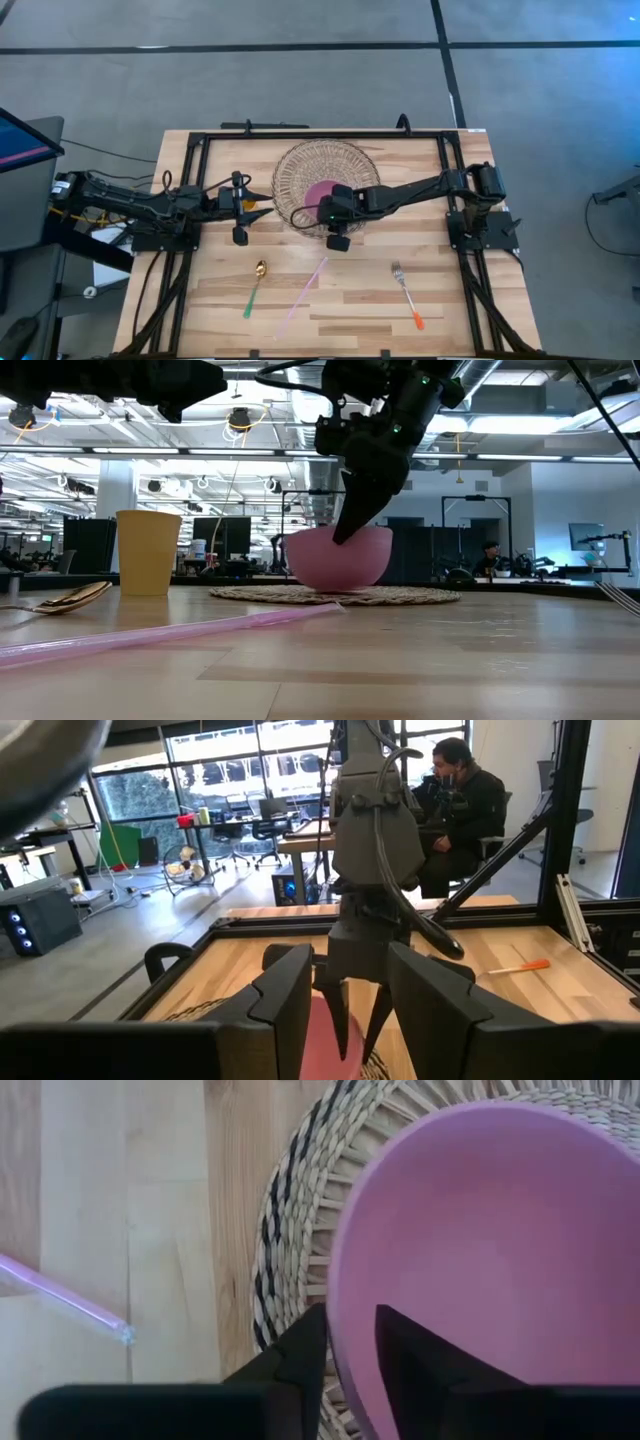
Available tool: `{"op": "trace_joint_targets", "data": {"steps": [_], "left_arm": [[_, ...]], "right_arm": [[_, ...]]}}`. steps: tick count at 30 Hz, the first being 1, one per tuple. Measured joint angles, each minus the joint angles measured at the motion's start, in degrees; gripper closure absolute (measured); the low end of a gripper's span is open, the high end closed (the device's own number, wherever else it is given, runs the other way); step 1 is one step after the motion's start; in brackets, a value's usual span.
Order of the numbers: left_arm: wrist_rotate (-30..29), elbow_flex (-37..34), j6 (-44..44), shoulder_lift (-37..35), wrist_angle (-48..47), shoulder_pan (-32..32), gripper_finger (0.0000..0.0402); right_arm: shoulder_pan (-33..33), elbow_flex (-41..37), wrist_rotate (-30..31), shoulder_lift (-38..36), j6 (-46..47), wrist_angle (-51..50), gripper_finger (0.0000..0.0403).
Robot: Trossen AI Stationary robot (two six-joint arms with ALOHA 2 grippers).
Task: Pick & Place Utensil
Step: Put the pink bowl on the brown table mat, then put the green spoon into the pink bowl
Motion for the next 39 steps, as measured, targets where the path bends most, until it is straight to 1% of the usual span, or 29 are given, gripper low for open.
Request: {"op": "trace_joint_targets", "data": {"steps": [7, 12, 17, 21, 27, 31, 35, 36, 39], "left_arm": [[0.0, 0.0, 0.0, 0.0, 0.0, 0.0, 0.0266], [0.0, 0.0, 0.0, 0.0, 0.0, 0.0, 0.0266], [0.0, 0.0, 0.0, 0.0, 0.0, 0.0, 0.0266], [0.0, 0.0, 0.0, 0.0, 0.0, 0.0, 0.0266], [0.0, 0.0, -0.2, 0.0, 0.0, 0.0, 0.0266], [0.0, 0.0, -0.2, 0.0, 0.0, 0.0, 0.0266], [0.0, 0.0, -0.2, 0.0, 0.0, 0.0, 0.0266], [0.0, 0.0, -0.3, 0.0, 0.0, 0.0, 0.0266], [0.0, 0.0, -0.3, 0.0, 0.0, 0.0, 0.0266]], "right_arm": [[0.7, 0.6, 0.0, 0.0, 0.0, -1.1, 0.0275], [2.6, 5.1, 0.0, -0.1, 0.0, -4.6, 0.0255], [3.5, 9.9, 0.0, -0.1, 0.1, -10.1, 0.0248], [4.2, 14.2, 0.0, -0.1, 0.5, -16.7, 0.0253], [4.8, 18.9, 0.0, -0.1, 1.1, -24.5, 0.0275], [5.0, 19.3, 0.0, -0.1, 2.3, -25.8, 0.0292], [5.5, 19.3, 0.0, -0.1, 3.5, -29.8, 0.0302], [5.7, 19.3, 0.1, -0.1, 3.3, -30.4, 0.0303], [7.1, 18.3, 0.1, -1.1, -1.7, -30.6, 0.0304]]}}
